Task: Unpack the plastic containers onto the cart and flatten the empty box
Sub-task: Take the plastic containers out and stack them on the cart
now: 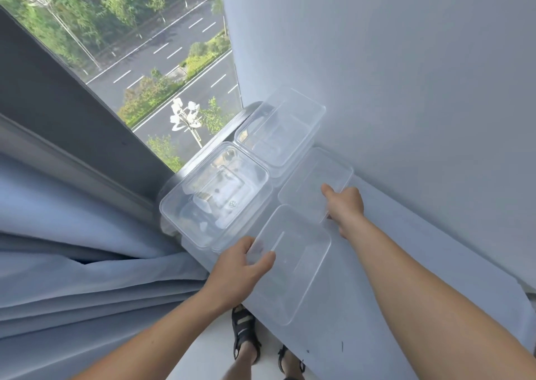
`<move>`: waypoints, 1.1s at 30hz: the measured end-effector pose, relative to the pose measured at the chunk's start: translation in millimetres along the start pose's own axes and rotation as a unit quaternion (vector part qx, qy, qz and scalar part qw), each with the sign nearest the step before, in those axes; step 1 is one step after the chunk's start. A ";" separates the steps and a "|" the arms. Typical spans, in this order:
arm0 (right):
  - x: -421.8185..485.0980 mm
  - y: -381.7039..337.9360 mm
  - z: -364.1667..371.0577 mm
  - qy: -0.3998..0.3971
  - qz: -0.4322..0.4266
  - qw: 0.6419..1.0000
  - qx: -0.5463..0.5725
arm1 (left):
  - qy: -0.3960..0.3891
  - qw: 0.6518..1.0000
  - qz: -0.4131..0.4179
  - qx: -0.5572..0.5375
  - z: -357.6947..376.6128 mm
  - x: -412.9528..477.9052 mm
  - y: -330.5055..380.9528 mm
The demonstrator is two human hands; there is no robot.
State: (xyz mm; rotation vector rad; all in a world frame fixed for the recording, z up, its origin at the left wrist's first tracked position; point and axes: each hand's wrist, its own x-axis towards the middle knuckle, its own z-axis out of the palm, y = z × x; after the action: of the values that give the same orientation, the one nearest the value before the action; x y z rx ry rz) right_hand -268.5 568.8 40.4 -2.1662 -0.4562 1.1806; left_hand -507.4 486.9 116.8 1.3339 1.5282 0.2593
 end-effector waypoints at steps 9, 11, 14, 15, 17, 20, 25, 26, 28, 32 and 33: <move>14.6 10.5 5.6 0.050 -0.025 0.998 -0.021 | -0.009 1.000 -0.022 0.008 7.6 -4.4 -16.7; 15.9 10.5 4.2 0.059 -0.020 0.998 -0.018 | -0.007 1.000 -0.018 0.012 8.3 -5.4 -16.3; 19.4 9.3 3.2 0.056 -0.013 0.998 -0.010 | -0.005 1.000 -0.015 0.018 8.2 -6.0 -15.1; 20.9 9.4 3.1 0.050 -0.011 0.999 -0.008 | -0.005 1.000 -0.015 0.019 8.4 -5.7 -15.1; 20.6 9.3 3.0 0.037 -0.011 0.999 -0.016 | -0.004 1.000 -0.018 0.015 9.3 -3.9 -16.2; 16.6 9.6 0.1 0.026 -0.021 0.999 -0.023 | -0.006 1.000 -0.022 0.005 10.7 -2.1 -15.0; -10.7 12.5 -13.2 0.024 -0.038 0.999 0.005 | -0.015 0.999 -0.026 -0.016 11.1 3.3 -10.1; -22.5 13.4 -16.8 0.018 -0.043 0.999 0.000 | -0.014 0.999 -0.027 -0.024 10.8 4.2 -7.8; -49.9 22.7 -24.5 -0.004 -0.060 0.998 0.007 | -0.011 0.999 -0.029 -0.044 10.6 4.6 -2.4; -110.2 45.7 -38.7 -0.063 -0.045 0.996 0.046 | -0.007 0.995 -0.028 -0.094 14.4 0.7 13.1; -123.4 49.1 -41.1 -0.103 -0.034 0.993 0.057 | -0.005 0.994 -0.028 -0.104 16.5 0.6 16.7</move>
State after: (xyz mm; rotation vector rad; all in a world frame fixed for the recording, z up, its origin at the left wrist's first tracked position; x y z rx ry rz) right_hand -300.3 448.2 101.7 -1.9270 -0.5316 1.3643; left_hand -484.4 486.0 121.4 1.1260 1.4854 0.3657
